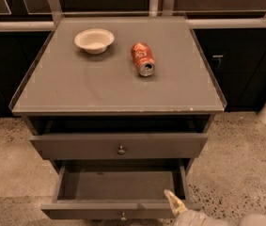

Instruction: Close middle drawer

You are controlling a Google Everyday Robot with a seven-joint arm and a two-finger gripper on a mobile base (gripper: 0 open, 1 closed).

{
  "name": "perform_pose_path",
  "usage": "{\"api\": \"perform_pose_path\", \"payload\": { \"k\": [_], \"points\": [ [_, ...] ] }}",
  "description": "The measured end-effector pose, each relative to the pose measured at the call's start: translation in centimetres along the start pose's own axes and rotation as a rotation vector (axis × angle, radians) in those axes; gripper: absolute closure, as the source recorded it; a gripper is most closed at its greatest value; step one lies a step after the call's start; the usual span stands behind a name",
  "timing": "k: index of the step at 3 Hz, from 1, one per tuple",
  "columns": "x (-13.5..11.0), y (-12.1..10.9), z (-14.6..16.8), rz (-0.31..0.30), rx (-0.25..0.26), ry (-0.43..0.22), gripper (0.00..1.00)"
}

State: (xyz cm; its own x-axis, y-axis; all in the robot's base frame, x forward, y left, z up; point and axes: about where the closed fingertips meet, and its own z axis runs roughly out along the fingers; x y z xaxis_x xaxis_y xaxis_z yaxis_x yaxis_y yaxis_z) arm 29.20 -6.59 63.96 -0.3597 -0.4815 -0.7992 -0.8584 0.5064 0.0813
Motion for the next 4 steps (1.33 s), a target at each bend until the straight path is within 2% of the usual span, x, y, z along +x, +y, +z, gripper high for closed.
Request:
{"api": "perform_pose_path", "payload": {
  "k": [1, 2, 3, 4],
  "points": [
    [2.9, -0.5, 1.9, 0.073, 0.016, -0.012, 0.17],
    [2.9, -0.5, 1.9, 0.073, 0.016, -0.012, 0.40],
    [4.7, -1.3, 1.9, 0.125, 0.047, -0.005, 0.64],
    [10.1, -5.2, 1.6, 0.202, 0.145, 0.003, 0.87]
  ]
}}
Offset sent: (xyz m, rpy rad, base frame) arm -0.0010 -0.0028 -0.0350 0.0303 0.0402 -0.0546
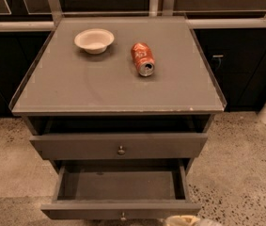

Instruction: Close middle drawer

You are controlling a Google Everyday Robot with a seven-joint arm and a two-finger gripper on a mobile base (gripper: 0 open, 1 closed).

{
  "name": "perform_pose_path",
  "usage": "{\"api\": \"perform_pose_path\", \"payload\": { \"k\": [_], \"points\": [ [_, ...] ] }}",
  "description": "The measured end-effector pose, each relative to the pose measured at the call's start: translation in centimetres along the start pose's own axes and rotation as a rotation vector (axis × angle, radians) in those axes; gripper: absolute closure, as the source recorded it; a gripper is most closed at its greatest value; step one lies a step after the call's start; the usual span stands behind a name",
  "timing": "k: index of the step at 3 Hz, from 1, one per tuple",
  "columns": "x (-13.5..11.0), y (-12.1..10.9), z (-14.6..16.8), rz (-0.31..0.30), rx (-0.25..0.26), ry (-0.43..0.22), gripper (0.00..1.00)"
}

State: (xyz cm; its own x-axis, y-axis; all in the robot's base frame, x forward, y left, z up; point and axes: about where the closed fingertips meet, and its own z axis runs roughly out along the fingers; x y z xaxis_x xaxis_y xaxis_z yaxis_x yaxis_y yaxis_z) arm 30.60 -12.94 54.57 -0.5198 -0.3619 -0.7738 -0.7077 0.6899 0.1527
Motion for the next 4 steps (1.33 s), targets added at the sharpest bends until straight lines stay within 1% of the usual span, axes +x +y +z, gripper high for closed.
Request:
{"api": "perform_pose_path", "payload": {
  "k": [1, 2, 3, 4],
  "points": [
    [6.9, -4.3, 0.6, 0.138, 0.077, -0.021, 1.00],
    [12.0, -7.0, 2.2, 0.251, 0.112, -0.075, 1.00],
    [13.9, -9.2, 5.3, 0.301, 0.090, -0.137, 1.00],
    [14.2, -9.3, 6.0, 0.319, 0.086, -0.150, 1.00]
  ]
}}
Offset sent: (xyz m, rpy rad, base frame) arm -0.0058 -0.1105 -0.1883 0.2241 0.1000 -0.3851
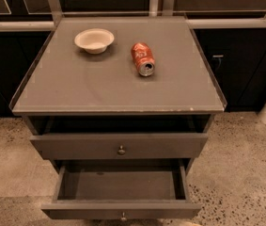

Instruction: Close middle drawer

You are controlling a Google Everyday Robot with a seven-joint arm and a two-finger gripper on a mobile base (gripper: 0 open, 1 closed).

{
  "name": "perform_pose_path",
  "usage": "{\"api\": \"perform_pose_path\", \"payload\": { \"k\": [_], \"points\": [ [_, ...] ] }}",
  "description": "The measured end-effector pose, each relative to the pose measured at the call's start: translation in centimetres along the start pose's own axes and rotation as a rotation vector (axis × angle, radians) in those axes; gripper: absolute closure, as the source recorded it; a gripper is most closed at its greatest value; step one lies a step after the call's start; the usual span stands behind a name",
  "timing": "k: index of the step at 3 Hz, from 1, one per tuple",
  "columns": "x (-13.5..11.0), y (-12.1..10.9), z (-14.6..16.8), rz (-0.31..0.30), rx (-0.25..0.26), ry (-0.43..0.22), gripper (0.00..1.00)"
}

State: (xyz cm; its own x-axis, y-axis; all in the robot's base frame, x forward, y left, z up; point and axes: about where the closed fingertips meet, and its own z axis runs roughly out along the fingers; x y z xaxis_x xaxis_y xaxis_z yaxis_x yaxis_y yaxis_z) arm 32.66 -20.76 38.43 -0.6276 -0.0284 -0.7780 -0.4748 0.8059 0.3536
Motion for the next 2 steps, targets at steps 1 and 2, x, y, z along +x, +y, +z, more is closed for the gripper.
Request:
{"api": "perform_pose_path", "payload": {
  "k": [1, 2],
  "points": [
    [0.0, -1.7, 0.3, 0.020, 0.036, -0.037, 1.00],
    [-1.6, -3.3, 2.6, -0.006, 0.039, -0.099, 1.00]
  ]
}}
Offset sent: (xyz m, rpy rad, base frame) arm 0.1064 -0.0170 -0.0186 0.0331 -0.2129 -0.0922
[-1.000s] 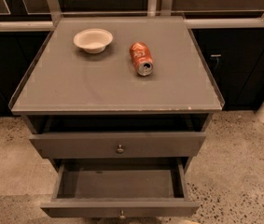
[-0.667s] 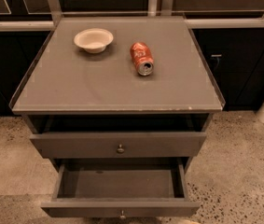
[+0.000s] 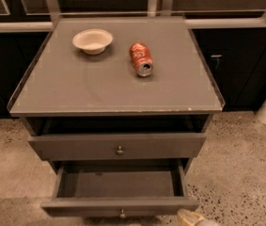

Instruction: Close middle drawer

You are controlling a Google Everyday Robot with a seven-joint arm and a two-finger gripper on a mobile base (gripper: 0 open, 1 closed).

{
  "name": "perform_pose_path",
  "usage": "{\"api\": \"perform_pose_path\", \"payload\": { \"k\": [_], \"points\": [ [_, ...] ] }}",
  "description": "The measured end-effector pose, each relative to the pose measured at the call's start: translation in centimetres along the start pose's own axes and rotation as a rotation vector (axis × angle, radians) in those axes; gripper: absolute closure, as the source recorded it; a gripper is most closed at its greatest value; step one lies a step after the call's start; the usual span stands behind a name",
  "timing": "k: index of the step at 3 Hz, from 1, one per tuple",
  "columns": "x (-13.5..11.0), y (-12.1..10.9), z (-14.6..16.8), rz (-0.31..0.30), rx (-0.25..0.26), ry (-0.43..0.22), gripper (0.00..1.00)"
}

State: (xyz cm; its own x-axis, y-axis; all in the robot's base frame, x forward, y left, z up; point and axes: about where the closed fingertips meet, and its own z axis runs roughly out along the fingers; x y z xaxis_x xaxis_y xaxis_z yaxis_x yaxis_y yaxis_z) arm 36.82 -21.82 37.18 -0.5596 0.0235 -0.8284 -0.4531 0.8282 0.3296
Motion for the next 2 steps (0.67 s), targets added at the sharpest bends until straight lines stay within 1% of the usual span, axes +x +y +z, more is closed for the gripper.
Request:
{"api": "perform_pose_path", "payload": {
  "k": [1, 2],
  "points": [
    [-1.1, -0.6, 2.2, -0.024, -0.017, -0.035, 1.00],
    [-3.3, -1.1, 4.7, -0.064, -0.043, -0.086, 1.00]
  ]
}}
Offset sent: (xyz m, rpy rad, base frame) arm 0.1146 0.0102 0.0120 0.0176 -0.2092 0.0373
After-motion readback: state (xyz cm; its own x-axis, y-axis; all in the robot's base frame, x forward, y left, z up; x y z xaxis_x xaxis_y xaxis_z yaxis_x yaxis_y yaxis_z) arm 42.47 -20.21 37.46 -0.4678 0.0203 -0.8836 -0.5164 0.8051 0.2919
